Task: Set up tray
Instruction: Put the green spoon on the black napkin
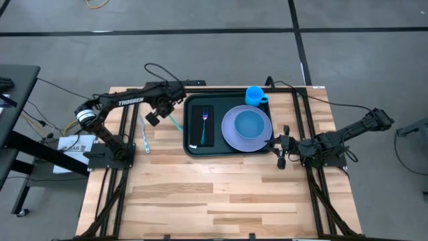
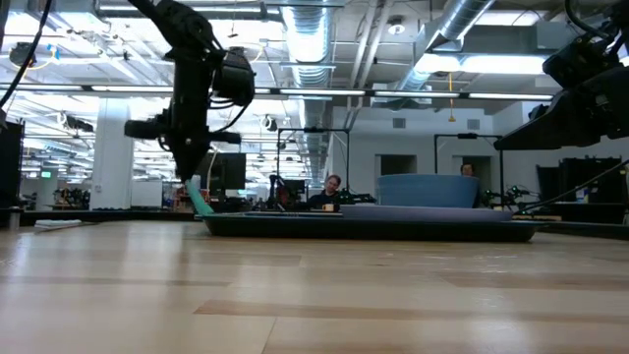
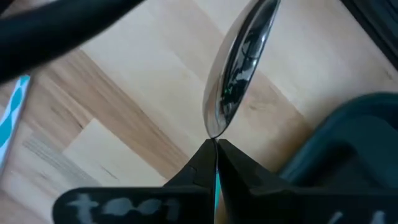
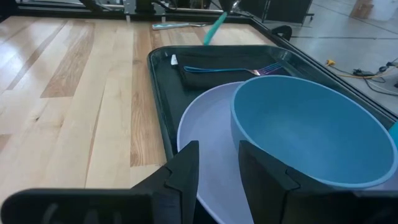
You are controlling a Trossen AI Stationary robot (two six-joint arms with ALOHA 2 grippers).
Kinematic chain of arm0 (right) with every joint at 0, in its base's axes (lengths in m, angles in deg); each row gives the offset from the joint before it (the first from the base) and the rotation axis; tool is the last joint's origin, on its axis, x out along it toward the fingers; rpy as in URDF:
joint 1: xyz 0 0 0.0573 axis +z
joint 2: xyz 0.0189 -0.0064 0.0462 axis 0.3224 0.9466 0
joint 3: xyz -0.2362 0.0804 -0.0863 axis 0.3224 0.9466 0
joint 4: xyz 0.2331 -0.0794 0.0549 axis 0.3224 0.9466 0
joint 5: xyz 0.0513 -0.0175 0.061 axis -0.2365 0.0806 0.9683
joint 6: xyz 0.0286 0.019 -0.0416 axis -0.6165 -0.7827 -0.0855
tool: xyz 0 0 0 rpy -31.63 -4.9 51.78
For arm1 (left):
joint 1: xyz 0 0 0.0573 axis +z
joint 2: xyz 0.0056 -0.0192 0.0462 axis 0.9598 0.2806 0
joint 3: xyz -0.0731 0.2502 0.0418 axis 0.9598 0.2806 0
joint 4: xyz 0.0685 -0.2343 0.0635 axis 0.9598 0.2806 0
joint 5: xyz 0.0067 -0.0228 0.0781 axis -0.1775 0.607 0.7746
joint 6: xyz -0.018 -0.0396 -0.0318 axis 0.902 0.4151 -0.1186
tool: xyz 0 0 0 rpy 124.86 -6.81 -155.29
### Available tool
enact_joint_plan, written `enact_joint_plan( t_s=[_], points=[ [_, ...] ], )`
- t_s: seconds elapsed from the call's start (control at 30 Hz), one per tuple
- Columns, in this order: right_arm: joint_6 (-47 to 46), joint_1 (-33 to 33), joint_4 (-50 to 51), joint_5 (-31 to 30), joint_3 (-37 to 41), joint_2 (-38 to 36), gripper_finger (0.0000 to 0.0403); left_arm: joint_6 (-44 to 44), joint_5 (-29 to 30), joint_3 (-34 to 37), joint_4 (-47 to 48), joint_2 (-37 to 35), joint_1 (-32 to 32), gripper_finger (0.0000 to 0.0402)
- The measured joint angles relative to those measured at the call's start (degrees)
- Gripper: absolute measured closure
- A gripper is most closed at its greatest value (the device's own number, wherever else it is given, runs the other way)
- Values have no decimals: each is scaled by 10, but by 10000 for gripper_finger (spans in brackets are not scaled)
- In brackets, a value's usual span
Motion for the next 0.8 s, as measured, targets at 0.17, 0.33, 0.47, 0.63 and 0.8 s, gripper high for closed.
enact_joint_plan(
  t_s=[0.17, 0.33, 0.47, 0.63, 0.8],
  points=[
    [0, 0, 0, 0, 0, 0, 296, -26, 9, -25, 2, 0, -11, 400],
    [0, 0, 0, 0, 0, 0, 296, -61, 24, -55, -5, 0, -18, 400],
    [0, 0, 0, 0, 0, 0, 296, -76, 19, -72, -13, 0, -17, 401],
    [0, 0, 0, 0, 0, 0, 296, -75, -29, -75, -64, 5, -22, 401],
    [0, 0, 0, 0, 0, 0, 296, -51, -127, -74, -101, 29, -38, 401]
  ],
)
